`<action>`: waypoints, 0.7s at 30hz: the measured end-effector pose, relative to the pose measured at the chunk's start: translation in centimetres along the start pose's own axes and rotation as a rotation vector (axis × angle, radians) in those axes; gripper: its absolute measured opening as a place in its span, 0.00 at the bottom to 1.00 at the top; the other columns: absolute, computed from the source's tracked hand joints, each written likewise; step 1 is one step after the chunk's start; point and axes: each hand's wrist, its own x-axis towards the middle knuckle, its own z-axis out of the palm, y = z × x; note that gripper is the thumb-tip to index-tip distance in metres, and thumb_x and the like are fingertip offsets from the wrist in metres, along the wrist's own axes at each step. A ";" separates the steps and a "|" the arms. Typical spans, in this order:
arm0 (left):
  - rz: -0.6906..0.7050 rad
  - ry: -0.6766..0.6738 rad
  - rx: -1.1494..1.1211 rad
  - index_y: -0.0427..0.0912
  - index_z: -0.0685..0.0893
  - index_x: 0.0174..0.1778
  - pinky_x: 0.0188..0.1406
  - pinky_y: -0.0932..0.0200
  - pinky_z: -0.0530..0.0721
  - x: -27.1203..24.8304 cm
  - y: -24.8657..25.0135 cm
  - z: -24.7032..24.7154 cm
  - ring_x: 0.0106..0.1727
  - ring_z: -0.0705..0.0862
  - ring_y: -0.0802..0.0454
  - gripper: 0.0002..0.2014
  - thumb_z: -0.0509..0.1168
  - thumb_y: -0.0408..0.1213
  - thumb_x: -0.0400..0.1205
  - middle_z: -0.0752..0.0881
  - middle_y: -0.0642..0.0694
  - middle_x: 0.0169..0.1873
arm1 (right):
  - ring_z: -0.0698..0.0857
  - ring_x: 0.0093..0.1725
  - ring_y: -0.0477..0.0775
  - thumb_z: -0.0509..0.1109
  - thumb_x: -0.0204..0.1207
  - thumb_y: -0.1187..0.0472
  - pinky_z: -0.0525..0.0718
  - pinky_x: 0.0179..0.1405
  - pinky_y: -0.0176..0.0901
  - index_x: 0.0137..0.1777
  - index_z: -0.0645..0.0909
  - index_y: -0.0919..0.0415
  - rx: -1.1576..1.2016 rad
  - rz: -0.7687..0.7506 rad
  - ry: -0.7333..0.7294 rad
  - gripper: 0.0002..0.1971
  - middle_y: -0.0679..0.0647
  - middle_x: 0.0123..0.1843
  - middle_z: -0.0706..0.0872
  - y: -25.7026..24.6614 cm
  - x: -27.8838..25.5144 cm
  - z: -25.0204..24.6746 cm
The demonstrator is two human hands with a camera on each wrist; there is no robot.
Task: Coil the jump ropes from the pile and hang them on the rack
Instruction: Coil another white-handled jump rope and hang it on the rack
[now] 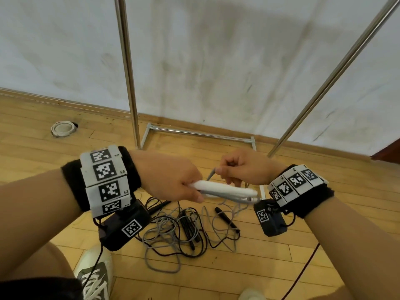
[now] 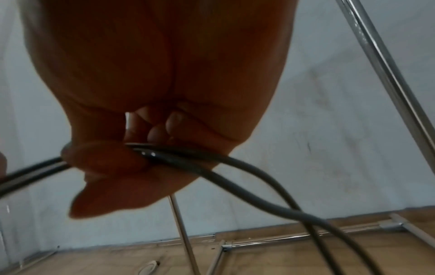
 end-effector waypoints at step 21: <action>-0.272 0.339 0.087 0.47 0.74 0.33 0.34 0.52 0.80 2.7 -3.1 -0.4 0.28 0.77 0.50 0.20 0.55 0.51 0.89 0.79 0.47 0.30 | 0.81 0.33 0.38 0.75 0.78 0.57 0.79 0.35 0.34 0.43 0.83 0.56 -0.015 -0.115 0.346 0.05 0.39 0.32 0.83 -4.6 0.4 2.4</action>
